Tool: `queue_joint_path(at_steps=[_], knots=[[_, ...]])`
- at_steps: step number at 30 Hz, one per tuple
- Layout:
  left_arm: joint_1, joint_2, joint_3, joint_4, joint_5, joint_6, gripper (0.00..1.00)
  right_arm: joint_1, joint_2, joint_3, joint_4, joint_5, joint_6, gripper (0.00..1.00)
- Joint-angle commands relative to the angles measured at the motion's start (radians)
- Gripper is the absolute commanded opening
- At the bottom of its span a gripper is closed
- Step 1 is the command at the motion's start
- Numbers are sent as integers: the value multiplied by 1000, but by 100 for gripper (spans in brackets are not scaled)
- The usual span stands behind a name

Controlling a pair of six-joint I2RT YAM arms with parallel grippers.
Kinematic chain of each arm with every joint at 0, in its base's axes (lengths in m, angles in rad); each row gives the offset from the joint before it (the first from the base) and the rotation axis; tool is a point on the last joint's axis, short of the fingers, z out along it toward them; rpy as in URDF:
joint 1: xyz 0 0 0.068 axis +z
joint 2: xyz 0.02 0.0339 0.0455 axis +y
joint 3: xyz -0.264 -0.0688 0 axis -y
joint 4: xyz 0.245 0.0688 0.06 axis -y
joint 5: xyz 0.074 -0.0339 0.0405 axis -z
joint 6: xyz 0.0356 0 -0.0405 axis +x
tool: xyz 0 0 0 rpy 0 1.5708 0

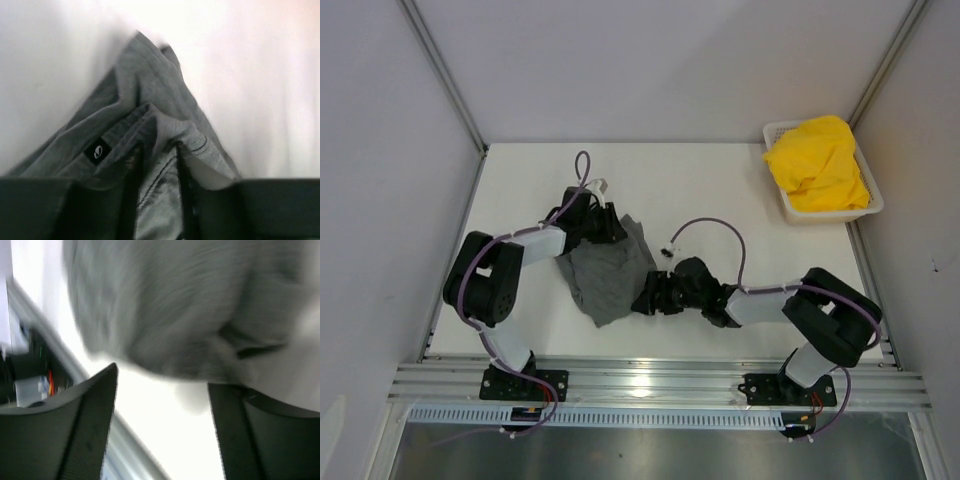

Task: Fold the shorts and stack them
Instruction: Fold the shorts

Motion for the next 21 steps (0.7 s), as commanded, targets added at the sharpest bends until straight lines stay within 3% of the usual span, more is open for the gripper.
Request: queue_joint_path(at_steps=[1, 2, 5, 10, 13, 21], knots=[[-28, -61, 38, 4, -8, 34, 48, 99, -71, -29, -101, 139, 25, 77], [-28, -80, 46, -7, -24, 31, 64, 93, -108, -31, -110, 136, 30, 78], [-28, -141, 101, -123, -107, 28, 80, 78, -166, -6, -182, 126, 13, 80], [-28, -264, 126, -248, -207, 11, 89, 44, -203, 61, -276, 99, -41, 81], [-28, -371, 84, -291, -261, -34, 90, -40, -164, 104, -271, -19, -76, 81], [-28, -635, -210, -331, -336, -187, 95, -189, 48, 262, -262, -255, -193, 83]])
